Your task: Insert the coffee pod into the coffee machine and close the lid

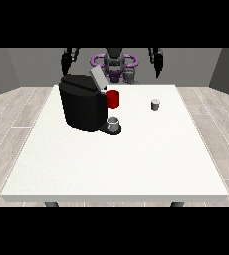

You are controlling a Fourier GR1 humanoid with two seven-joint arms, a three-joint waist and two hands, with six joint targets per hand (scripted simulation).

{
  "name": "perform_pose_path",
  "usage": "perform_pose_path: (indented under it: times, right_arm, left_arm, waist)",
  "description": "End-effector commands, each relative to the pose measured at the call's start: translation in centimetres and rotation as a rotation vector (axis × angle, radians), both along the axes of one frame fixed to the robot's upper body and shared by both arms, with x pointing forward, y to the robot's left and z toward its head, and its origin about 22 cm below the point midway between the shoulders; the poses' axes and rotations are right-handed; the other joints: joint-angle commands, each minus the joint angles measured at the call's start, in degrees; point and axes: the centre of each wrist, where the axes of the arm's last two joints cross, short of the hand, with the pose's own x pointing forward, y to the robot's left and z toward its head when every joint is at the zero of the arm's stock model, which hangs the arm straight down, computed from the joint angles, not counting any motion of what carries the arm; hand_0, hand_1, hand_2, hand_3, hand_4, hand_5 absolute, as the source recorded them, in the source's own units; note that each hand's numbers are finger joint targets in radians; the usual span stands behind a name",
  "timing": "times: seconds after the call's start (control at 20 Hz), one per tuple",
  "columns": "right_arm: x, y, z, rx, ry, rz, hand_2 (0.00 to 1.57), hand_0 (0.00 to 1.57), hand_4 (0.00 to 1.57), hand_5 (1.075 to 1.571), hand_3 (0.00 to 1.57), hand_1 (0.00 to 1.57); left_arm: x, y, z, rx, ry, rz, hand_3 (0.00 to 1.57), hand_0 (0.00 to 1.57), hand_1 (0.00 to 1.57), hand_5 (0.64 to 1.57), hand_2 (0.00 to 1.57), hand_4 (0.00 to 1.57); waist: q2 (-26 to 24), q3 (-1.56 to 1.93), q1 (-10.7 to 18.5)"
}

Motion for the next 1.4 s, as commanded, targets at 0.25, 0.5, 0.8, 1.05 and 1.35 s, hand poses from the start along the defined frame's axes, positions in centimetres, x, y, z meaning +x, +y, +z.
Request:
perform_pose_path:
  times: [0.25,0.5,0.8,1.05,1.35]
  right_arm:
    - [0.1,-0.2,-1.5,0.051,0.017,-0.040,0.00,0.00,0.00,1.571,0.00,0.00]
    - [-1.2,0.4,-3.1,-0.121,0.002,-0.177,0.00,0.00,0.00,1.571,0.00,0.00]
    - [2.2,0.7,-0.1,-0.118,-0.070,-0.103,0.00,0.00,0.00,1.571,0.00,0.00]
    - [3.4,3.8,1.8,-0.091,-0.095,-0.020,0.00,0.00,0.00,1.571,0.00,0.00]
    - [3.6,4.6,0.1,-0.112,-0.084,-0.042,0.00,0.00,0.00,1.571,0.00,0.00]
  left_arm:
    - [-2.8,4.8,-2.2,0.151,0.010,-0.159,0.00,0.00,0.00,1.571,0.00,0.00]
    - [-2.6,7.4,-0.8,0.281,-0.044,-0.241,0.00,0.00,0.00,1.571,0.00,0.00]
    - [1.9,9.9,2.4,0.441,-0.034,-0.189,0.00,0.00,0.00,1.571,0.00,0.00]
    - [4.3,10.2,2.4,0.520,0.041,-0.133,0.00,0.00,0.00,1.571,0.00,0.00]
    - [6.2,10.7,3.2,0.650,0.116,-0.143,0.00,0.00,0.00,1.571,0.00,0.00]
  waist:
    - [-0.1,1.58,3.8]
    - [-0.8,1.58,2.6]
    - [4.8,1.58,-1.5]
    - [7.8,1.56,-5.7]
    - [10.4,1.59,-6.1]
